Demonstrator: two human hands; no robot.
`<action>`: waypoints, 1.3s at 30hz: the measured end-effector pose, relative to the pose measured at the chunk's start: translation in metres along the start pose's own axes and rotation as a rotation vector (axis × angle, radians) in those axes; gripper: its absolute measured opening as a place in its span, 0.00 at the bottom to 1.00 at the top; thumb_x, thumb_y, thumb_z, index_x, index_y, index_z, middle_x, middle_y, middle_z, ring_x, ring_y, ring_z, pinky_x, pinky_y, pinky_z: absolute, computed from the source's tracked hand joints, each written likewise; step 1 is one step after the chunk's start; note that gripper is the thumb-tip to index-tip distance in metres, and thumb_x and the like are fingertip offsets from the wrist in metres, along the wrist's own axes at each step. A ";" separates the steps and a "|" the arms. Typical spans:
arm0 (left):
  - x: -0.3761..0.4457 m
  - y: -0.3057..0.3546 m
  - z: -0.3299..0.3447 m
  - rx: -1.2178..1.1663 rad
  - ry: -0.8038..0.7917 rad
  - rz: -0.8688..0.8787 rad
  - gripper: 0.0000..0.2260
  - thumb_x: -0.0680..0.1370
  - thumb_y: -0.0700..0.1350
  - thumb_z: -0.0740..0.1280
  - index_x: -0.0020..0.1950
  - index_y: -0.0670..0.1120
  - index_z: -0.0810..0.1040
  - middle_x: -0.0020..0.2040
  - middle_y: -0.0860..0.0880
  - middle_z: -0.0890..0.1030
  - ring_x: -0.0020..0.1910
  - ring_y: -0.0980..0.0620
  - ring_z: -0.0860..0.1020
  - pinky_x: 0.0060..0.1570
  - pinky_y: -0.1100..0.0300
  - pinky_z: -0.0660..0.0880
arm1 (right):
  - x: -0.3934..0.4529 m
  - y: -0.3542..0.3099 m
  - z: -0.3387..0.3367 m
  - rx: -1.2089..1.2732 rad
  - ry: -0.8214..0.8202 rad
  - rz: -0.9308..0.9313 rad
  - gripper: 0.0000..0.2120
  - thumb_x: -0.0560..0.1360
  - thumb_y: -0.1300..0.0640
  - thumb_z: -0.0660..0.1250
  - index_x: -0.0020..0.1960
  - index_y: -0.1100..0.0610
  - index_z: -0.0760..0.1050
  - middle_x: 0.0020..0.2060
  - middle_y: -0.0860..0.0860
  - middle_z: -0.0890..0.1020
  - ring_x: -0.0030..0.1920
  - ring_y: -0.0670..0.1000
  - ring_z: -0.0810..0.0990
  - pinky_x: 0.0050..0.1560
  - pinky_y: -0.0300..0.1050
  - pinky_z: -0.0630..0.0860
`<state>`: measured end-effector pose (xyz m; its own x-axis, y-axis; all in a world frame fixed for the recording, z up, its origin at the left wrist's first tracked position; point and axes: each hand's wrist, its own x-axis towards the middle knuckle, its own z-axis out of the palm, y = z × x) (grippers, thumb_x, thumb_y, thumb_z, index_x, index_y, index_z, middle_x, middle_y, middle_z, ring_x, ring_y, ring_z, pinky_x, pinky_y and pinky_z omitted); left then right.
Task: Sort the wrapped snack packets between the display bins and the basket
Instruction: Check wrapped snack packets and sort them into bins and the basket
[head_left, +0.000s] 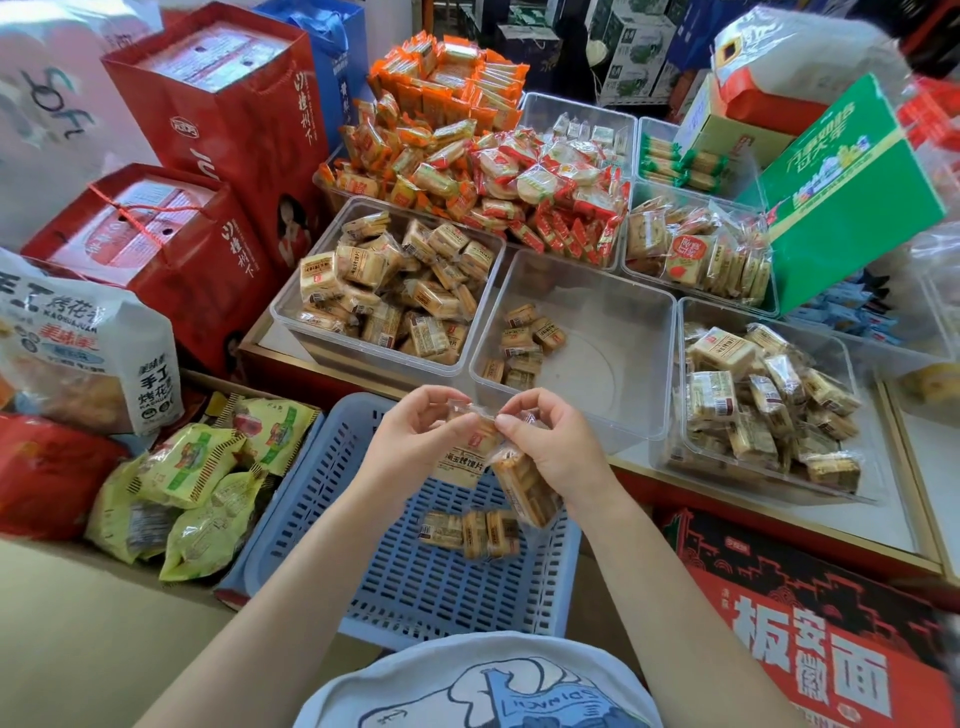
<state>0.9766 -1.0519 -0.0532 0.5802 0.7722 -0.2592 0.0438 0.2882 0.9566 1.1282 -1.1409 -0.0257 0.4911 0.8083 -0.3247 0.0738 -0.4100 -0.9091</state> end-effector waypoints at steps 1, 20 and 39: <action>0.000 0.000 0.001 -0.028 0.004 -0.014 0.12 0.74 0.45 0.75 0.55 0.46 0.81 0.47 0.44 0.86 0.45 0.47 0.84 0.48 0.51 0.81 | 0.000 0.001 0.000 -0.016 0.013 -0.008 0.01 0.79 0.57 0.71 0.48 0.52 0.80 0.47 0.56 0.84 0.46 0.53 0.84 0.44 0.47 0.83; 0.006 0.005 -0.007 -0.070 0.036 -0.202 0.19 0.78 0.39 0.73 0.66 0.48 0.72 0.57 0.39 0.84 0.48 0.44 0.87 0.39 0.55 0.83 | 0.005 0.006 -0.005 0.073 0.056 0.016 0.10 0.78 0.53 0.73 0.57 0.45 0.76 0.51 0.48 0.84 0.53 0.51 0.83 0.54 0.51 0.82; 0.021 -0.003 0.000 0.209 -0.131 0.037 0.15 0.71 0.44 0.80 0.56 0.53 0.84 0.54 0.52 0.87 0.55 0.52 0.84 0.61 0.50 0.79 | 0.008 0.002 -0.011 0.114 -0.004 0.085 0.11 0.82 0.52 0.66 0.51 0.59 0.80 0.36 0.51 0.83 0.33 0.44 0.81 0.35 0.36 0.78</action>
<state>0.9882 -1.0366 -0.0616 0.6847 0.6958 -0.2167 0.1800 0.1266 0.9755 1.1418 -1.1403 -0.0275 0.4882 0.7743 -0.4026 -0.0675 -0.4264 -0.9020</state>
